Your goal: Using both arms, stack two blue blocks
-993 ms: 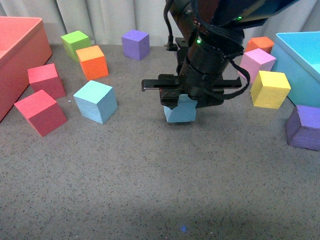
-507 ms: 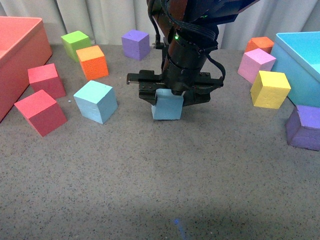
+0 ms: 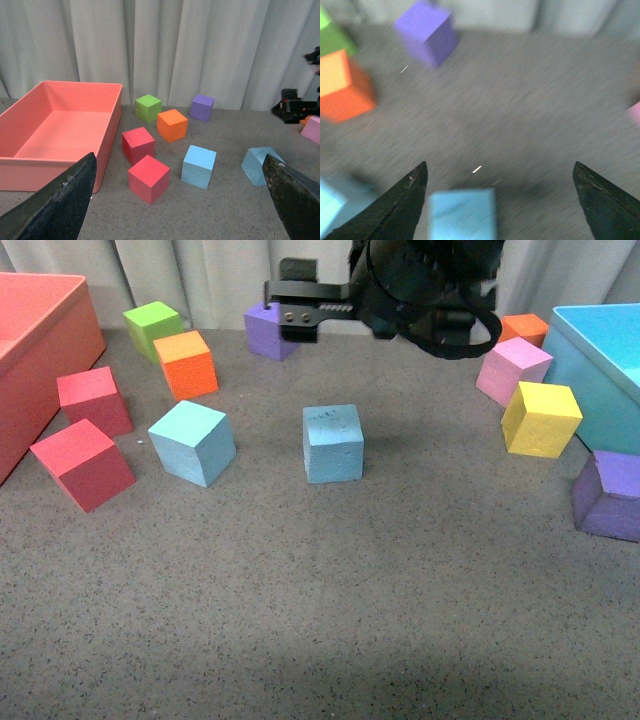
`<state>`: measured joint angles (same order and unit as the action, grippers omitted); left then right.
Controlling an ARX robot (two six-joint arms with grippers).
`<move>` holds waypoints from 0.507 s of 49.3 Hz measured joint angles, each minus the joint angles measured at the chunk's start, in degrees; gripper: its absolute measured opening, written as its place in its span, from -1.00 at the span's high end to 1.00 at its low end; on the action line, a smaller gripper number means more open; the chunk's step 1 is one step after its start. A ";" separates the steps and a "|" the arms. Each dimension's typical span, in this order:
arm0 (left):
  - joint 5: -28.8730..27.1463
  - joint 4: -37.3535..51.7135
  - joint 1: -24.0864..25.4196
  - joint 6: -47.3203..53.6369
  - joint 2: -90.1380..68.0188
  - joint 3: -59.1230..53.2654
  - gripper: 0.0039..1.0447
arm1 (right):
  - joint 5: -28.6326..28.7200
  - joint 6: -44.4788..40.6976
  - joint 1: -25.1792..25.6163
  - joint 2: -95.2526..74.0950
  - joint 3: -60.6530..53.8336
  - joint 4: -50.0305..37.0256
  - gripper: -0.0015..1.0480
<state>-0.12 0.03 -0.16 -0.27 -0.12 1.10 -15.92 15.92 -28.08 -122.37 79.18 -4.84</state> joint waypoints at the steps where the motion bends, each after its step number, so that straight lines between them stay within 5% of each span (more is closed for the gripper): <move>1: 0.04 0.00 0.00 0.00 -0.02 0.00 -0.88 | -3.41 -2.36 0.15 0.92 -3.32 -6.21 -0.54; 5: 0.00 0.00 0.00 0.00 -0.02 0.00 -0.88 | -7.37 -8.66 1.70 4.09 -16.41 -27.30 -0.31; 12: -0.02 0.00 0.00 0.00 -0.02 0.00 -0.88 | -4.70 -14.10 6.93 14.29 -36.37 -57.88 0.18; 21: 0.09 0.00 0.00 0.00 -0.02 0.00 -0.88 | 0.44 -15.54 12.63 28.22 -52.28 -62.51 0.89; 25: 0.07 0.00 0.00 0.00 -0.02 0.00 -0.88 | 2.56 -15.82 14.19 31.41 -57.24 -62.51 0.98</move>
<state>-0.05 0.03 -0.16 -0.27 -0.14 1.10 -13.37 0.10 -13.89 -90.96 21.93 -67.35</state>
